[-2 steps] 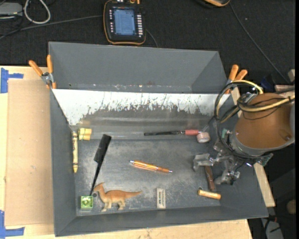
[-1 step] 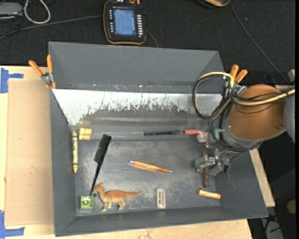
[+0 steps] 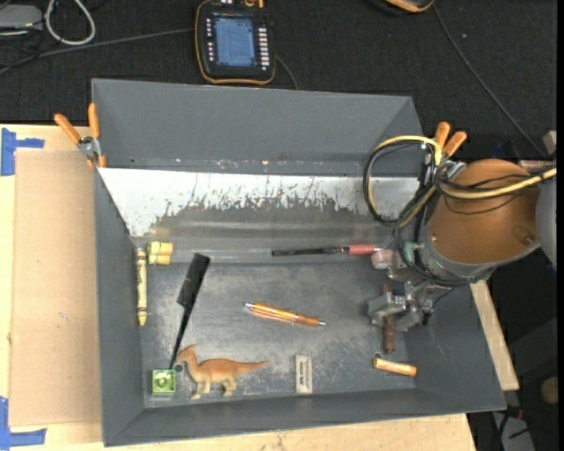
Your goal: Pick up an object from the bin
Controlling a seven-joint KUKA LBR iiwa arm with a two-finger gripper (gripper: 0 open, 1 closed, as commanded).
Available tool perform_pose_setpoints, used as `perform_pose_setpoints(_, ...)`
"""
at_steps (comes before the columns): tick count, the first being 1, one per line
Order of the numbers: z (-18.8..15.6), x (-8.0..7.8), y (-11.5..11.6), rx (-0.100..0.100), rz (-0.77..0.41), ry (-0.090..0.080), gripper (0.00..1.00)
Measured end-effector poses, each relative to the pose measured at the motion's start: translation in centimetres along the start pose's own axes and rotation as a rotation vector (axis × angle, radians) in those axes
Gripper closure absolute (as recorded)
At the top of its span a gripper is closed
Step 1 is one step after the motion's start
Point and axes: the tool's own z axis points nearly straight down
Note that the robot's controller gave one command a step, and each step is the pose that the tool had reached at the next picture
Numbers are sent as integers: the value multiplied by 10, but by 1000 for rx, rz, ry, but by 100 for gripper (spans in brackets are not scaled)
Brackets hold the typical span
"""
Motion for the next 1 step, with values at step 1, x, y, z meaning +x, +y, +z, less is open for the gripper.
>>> perform_pose_setpoints(1,-37,0,3,-11,1,2,100)
